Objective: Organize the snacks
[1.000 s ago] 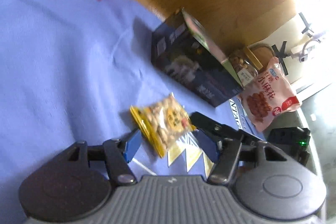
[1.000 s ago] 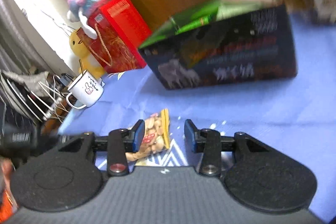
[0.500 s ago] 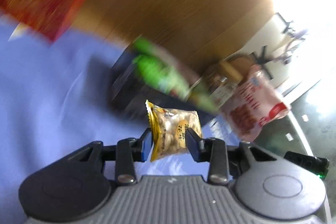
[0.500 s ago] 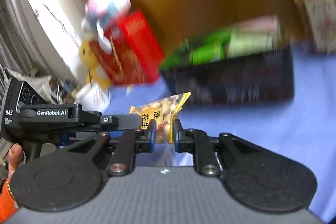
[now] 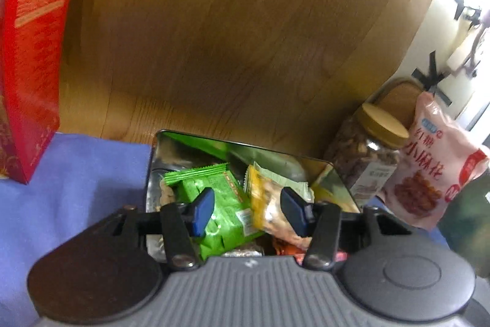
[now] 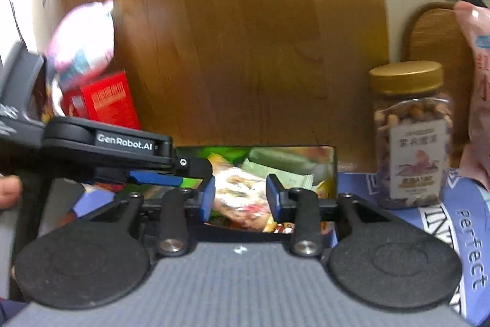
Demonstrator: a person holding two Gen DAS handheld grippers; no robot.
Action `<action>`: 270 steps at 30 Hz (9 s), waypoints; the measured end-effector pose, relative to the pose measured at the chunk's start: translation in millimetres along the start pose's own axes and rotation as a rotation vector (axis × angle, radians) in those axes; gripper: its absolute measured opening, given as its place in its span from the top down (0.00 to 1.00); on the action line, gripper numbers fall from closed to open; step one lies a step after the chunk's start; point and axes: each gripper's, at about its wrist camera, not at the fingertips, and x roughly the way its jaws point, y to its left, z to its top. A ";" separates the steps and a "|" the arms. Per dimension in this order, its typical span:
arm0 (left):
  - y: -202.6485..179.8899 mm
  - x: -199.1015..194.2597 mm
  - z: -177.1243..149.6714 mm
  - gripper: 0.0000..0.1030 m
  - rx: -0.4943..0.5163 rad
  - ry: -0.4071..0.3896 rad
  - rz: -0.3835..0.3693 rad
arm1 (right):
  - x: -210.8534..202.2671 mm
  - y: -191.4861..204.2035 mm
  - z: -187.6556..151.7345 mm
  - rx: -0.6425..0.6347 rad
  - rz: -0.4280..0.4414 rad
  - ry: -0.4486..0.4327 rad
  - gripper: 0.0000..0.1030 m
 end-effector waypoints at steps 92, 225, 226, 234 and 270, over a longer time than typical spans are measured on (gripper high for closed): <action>-122.9 -106.3 -171.4 0.00 0.357 -0.057 0.430 | -173.6 -8.0 -91.5 0.395 0.007 -0.102 0.18; -115.6 -118.5 -176.1 0.00 0.328 -0.080 0.472 | -180.0 2.3 -98.7 0.319 -0.056 -0.035 0.08; -119.5 -116.9 -177.0 0.00 0.333 -0.085 0.469 | -182.9 -0.6 -99.1 0.322 -0.066 -0.043 0.08; -145.4 -106.6 -180.3 0.00 0.349 -0.107 0.407 | -207.3 -31.7 -107.7 0.389 -0.148 -0.081 0.08; -139.7 -101.9 -174.7 0.00 0.297 -0.022 0.387 | -208.3 -25.6 -97.7 0.273 -0.145 -0.037 0.08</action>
